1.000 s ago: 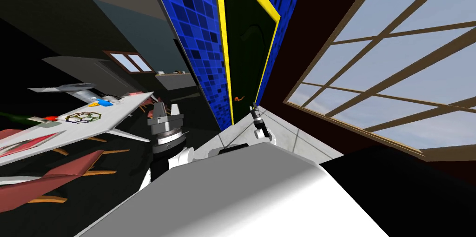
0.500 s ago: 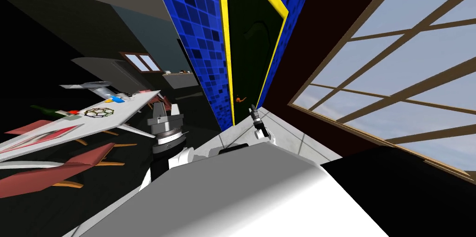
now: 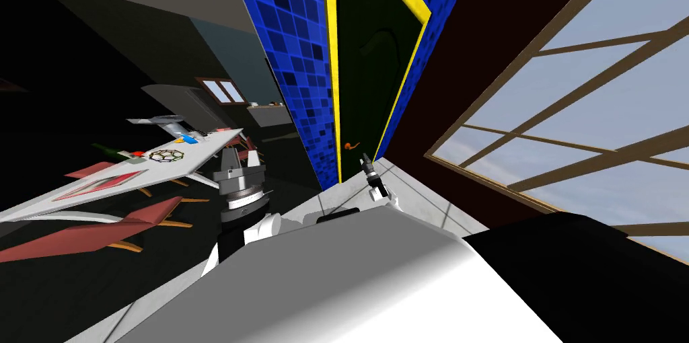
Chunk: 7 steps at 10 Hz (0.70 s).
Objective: Pull the door open
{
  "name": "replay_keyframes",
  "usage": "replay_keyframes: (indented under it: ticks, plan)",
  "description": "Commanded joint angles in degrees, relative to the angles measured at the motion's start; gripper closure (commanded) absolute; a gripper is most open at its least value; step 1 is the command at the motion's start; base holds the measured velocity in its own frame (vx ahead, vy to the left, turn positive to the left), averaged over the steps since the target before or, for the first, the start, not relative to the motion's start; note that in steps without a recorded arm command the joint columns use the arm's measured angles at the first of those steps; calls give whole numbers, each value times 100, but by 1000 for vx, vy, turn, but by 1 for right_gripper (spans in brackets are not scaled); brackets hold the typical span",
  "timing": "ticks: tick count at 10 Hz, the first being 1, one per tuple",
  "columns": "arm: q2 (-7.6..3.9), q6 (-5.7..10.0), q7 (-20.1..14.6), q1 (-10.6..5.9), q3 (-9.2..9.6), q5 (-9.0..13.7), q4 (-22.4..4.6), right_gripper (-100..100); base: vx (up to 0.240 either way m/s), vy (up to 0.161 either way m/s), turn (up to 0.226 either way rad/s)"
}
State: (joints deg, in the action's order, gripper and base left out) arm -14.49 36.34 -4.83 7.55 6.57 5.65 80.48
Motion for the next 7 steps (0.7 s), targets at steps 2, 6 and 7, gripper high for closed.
replay_keyframes:
  ticks: [2,6,7]
  plan:
    - [-87,90,-97,-149,41,0,-424,-100,48,-46,75]
    - [-243,176,-250,-376,112,1,-1072,-100,64,-64,130]
    - [-294,203,-299,-449,135,1,-1273,-100,38,-47,77]
